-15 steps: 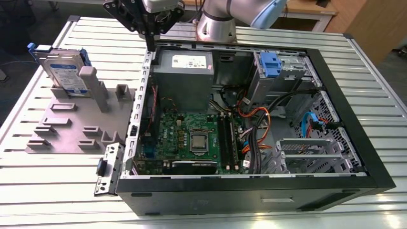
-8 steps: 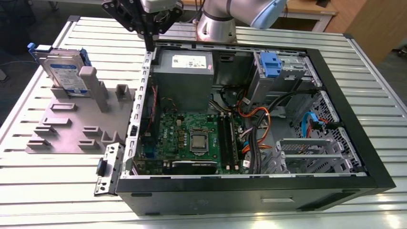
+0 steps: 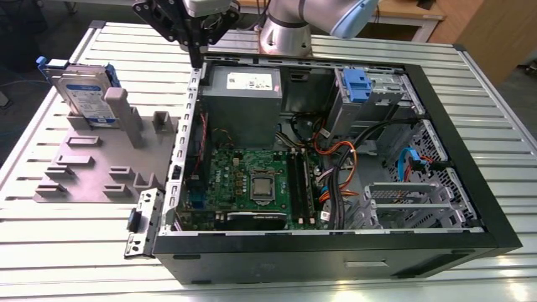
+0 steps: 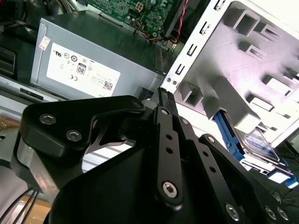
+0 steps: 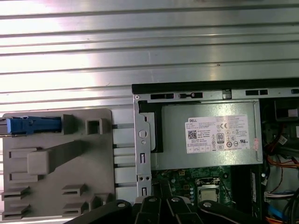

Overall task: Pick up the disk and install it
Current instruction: 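Reach for the disk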

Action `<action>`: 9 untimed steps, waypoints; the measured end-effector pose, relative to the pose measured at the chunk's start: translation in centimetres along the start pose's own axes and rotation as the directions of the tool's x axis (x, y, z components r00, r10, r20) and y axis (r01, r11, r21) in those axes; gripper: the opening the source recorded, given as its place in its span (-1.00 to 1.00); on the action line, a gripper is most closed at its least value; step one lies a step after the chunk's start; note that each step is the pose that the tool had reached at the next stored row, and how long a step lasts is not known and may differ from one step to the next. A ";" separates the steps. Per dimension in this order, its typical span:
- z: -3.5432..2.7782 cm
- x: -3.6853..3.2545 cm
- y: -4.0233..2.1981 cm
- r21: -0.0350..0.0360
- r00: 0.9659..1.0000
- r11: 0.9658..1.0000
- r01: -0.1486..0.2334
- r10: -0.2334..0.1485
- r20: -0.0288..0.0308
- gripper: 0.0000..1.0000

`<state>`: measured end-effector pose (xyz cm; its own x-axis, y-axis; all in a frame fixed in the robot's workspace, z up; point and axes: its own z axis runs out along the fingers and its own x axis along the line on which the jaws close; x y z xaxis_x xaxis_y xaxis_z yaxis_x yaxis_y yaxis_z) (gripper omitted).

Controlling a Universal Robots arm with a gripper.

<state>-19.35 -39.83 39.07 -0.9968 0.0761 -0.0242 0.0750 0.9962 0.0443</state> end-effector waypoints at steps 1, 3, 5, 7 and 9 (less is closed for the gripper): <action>0.00 0.02 0.00 0.000 1.000 1.000 0.000 0.000 0.000 -0.79; 0.01 0.07 0.00 0.000 1.000 1.000 0.000 0.000 0.000 -0.79; 0.01 0.12 -0.01 0.000 1.000 1.000 0.000 0.000 0.000 -0.79; 0.01 0.17 -0.01 0.000 1.000 1.000 0.000 0.000 0.000 -0.79; 0.02 0.22 -0.02 0.000 1.000 1.000 0.000 0.000 0.000 -0.79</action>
<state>-19.57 -39.83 39.05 -0.9968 0.0762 -0.0243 0.0751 0.9962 0.0443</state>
